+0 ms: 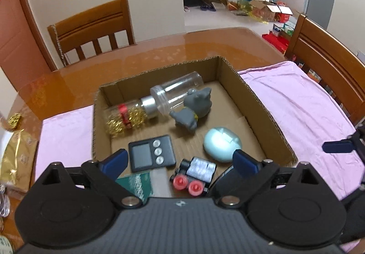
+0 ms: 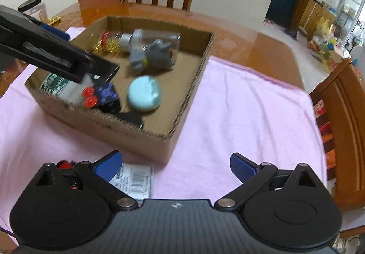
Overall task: Organize rigid objects
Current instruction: 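Grasp the red S.L toy train with left tool while right tool approaches the battery card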
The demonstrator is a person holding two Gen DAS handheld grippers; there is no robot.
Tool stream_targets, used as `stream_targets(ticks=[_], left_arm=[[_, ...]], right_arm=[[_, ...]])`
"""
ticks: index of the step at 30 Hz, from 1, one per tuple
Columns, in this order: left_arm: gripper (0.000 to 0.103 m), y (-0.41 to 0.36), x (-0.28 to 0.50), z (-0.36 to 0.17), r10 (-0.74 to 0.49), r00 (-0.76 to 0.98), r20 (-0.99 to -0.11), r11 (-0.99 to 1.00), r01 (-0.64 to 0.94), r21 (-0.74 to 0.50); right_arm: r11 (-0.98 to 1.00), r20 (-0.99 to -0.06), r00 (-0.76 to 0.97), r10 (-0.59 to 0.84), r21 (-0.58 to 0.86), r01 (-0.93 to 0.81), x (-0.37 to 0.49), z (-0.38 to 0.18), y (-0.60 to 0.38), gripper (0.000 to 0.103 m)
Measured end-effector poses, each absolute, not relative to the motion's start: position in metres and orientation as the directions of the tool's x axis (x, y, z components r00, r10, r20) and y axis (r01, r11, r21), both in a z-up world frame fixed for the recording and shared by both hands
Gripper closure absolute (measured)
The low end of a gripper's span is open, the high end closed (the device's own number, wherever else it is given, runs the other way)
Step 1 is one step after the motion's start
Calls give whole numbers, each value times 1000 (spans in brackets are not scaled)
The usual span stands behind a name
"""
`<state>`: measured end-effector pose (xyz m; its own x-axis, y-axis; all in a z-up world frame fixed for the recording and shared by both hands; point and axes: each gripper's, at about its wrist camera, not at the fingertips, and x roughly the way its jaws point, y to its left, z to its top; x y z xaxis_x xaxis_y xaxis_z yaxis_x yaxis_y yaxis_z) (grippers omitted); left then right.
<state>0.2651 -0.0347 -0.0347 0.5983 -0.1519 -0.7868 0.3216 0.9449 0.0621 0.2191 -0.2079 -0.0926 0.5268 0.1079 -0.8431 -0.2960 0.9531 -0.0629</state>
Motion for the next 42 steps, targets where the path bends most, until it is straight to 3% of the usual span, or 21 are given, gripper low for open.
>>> stream_targets(ticks=[14,31,42], left_arm=[[4,-40,192,-86,-247,405,-880,891,453,-41],[5,-7,201,-114,-204,416,-886,951,298,-80],[5,5,198,-109,-186,439,-879,955,289,-58]], right_arm=[[960,-894,438,89,-39,-276,192,-129,-217,1],[958,-907,415,74,-50,-281,174,-132,-212,1],[952,-907,412,88,-45,-303,178,-132,-204,1]])
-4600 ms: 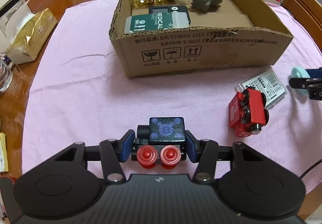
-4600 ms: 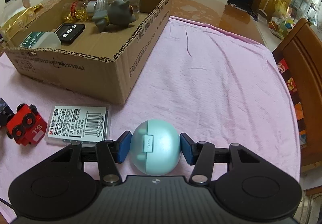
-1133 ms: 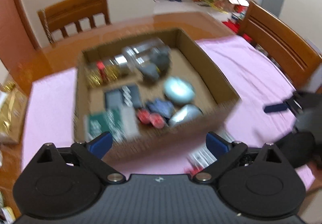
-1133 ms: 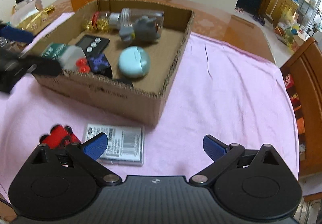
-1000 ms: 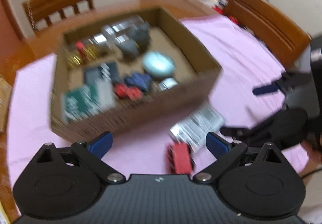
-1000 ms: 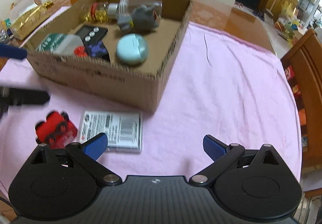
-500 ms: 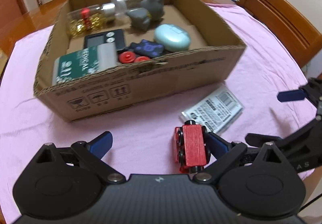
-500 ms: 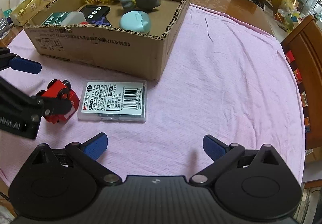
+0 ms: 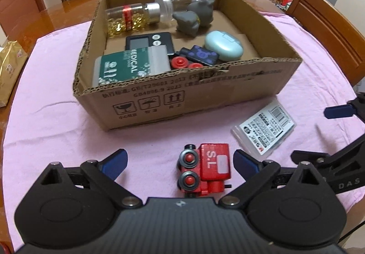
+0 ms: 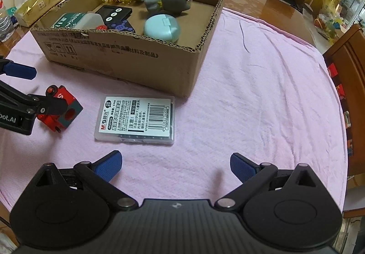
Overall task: Organize rigid objects
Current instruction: 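Grasp the red S.L toy train with left tool while right tool approaches the battery card, then lift the toy train with left tool while right tool grasps the white battery card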
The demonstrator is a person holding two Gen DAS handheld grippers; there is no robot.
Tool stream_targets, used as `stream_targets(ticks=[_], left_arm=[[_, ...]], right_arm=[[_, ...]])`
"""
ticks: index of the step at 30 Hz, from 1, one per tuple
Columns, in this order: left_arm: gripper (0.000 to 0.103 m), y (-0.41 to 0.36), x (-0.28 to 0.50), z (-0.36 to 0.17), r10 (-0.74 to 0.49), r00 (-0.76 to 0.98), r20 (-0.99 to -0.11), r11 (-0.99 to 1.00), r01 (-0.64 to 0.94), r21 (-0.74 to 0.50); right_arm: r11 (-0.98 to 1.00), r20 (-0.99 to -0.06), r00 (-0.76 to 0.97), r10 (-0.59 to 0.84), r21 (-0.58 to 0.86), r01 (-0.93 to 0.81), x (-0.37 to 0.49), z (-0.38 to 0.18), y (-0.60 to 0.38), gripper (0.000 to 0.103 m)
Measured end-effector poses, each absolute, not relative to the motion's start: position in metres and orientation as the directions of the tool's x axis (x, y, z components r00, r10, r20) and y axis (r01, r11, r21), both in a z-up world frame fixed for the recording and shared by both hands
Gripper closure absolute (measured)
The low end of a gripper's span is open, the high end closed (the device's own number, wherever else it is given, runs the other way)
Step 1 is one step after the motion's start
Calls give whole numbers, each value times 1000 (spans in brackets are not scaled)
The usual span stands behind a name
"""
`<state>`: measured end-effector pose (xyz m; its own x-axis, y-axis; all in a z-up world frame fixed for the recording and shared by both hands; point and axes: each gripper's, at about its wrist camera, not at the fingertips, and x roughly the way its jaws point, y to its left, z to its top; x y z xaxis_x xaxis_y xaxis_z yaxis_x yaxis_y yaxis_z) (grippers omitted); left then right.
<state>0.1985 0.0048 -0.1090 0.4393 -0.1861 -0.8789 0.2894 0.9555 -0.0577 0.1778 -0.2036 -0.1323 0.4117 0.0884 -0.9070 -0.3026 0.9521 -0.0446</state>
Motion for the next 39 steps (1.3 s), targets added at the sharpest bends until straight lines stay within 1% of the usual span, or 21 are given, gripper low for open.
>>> stream_targets(ticks=[5,9,15,17,20,28,34,39], left_arm=[[4,-9,196,-119,-213,413,-885,941,332,-72],[4,-16,194,-129,-176,441,-880,935,354,-10],[3,7,198,-136,-136,445,-885,953,304,7],[1,16,199,-137,-115,452,-885,961,276,16],[1,23,200,-137,-104,448,-888,973,230,2],[1,19,194,-138,-105,459,-882,974,226,2],[1,17,193,-137,-109,453,-885,972,236,1],[1,19,195,-137,-105,455,-884,974,225,1]], right_arm=[[949,-911,403,92,-42,-311,177,-136,-202,1],[950,-911,402,95,-39,-311,177,-140,-202,1],[951,-912,401,88,-42,-305,177,-143,-206,1],[953,-913,399,87,-41,-301,178,-145,-208,1],[953,-915,391,100,-26,-303,177,-149,-210,1],[927,-893,401,206,47,-371,178,-154,-191,0],[919,-872,448,196,4,-395,189,-158,-166,0],[916,-860,468,204,0,-400,195,-159,-160,0]])
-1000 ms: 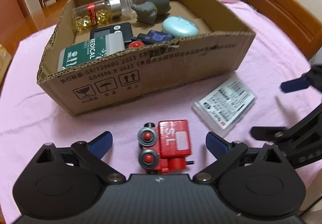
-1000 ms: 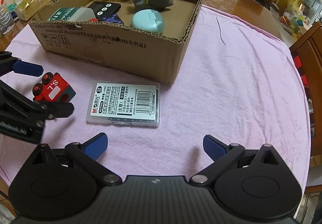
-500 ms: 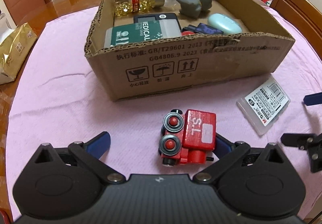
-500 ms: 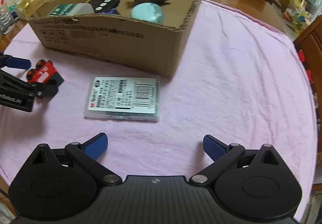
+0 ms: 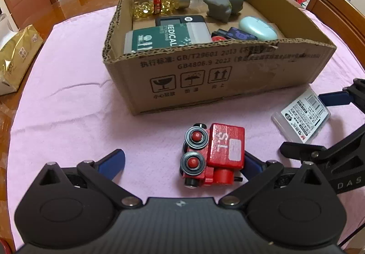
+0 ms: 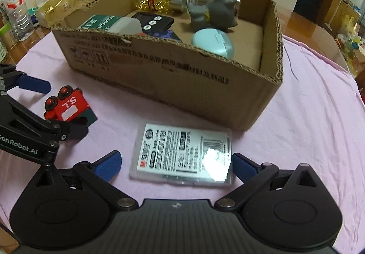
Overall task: Organize rigid objects
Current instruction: 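Lift the toy train with left tool while right tool grasps the white battery card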
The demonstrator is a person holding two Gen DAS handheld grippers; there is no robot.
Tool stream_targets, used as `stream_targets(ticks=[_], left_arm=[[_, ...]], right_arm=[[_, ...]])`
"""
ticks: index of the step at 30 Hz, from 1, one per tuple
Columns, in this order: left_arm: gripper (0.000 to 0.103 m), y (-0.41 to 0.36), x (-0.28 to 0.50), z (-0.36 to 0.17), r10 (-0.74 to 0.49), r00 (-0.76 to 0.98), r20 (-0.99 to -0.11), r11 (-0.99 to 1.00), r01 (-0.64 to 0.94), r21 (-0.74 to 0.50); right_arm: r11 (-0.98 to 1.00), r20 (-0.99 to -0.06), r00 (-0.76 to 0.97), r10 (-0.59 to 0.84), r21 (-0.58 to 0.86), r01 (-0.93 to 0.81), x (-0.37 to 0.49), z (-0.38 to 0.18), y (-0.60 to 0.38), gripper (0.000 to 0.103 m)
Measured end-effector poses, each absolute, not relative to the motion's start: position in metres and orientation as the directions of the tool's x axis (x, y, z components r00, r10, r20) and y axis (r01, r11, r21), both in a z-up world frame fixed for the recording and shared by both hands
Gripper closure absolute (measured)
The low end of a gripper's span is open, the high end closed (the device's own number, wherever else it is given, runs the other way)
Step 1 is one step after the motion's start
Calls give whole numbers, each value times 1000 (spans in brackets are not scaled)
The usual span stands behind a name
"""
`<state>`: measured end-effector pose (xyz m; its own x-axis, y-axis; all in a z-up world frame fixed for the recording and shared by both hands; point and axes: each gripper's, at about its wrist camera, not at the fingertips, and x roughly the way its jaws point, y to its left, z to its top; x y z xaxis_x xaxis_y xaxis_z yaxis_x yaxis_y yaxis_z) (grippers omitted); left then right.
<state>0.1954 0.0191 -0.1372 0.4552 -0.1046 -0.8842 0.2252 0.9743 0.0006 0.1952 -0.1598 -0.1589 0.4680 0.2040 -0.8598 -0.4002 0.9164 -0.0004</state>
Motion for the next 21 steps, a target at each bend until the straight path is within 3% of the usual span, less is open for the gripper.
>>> stream_targets(ticks=[5,9,21], left_arm=[[1,19,197,-137,-109,451,-886,971,238,2],[2,16,194,-136,-111,453,-884,966,260,12],[39,-4,185,-127,-157,486,-860,926,375,43]], right_arm=[[910,-858,469,210,-4,-415,199,-159,-158,1],[920,-855,479,198,-6,-393,200,-155,-162,11],[935,-867,469,172,-7,-354,184,-154,-189,11]])
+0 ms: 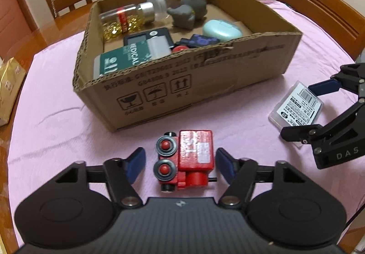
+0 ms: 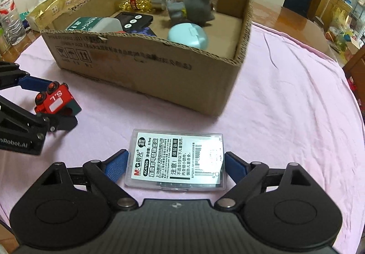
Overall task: Organize rigid objects
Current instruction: 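Lift the toy train with left tool while right tool grasps the white battery card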
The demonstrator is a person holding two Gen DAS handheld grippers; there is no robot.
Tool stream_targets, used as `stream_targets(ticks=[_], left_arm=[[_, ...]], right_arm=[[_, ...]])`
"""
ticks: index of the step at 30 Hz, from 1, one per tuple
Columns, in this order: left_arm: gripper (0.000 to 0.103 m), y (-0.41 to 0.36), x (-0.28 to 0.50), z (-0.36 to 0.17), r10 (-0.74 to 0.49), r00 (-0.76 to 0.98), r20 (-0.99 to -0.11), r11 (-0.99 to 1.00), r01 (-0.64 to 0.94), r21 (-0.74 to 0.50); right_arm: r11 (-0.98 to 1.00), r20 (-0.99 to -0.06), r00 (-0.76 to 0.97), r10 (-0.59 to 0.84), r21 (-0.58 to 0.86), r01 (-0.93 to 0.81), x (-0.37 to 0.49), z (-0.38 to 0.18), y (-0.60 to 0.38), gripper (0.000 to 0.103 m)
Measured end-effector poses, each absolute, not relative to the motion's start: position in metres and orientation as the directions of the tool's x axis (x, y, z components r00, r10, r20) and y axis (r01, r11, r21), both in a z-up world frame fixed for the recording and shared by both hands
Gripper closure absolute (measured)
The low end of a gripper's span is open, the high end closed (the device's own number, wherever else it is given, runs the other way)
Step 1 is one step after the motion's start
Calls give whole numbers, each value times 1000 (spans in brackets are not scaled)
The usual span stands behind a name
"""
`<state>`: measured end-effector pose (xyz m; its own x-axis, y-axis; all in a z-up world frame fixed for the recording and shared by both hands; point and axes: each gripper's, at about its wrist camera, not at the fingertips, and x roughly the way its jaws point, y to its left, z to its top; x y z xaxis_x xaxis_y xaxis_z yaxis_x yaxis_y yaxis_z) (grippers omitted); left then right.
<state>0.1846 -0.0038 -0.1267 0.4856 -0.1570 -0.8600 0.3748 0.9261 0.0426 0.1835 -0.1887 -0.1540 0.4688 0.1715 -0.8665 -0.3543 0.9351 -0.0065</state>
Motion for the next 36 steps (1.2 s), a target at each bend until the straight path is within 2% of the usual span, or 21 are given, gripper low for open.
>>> stream_targets(ticks=[6,18,22,36], left_arm=[[50,-5,180,-126,-166,492,-855,926,375,37],[55,-7,181,-126,-169,487,-857,917,396,44],[55,-6,182,-125,-167,483,-859,917,396,44],[54,-9,187,-125,-142,443,-885,926,376,40]], right_arm=[[937,-864,473,170,-7,-349,181,-154,-191,11],[934,-863,475,173,-10,-357,191,-156,-186,6],[932,-864,471,175,-9,-362,192,-155,-185,9],[951,-886,444,135,-10,-310,191,-155,-186,9]])
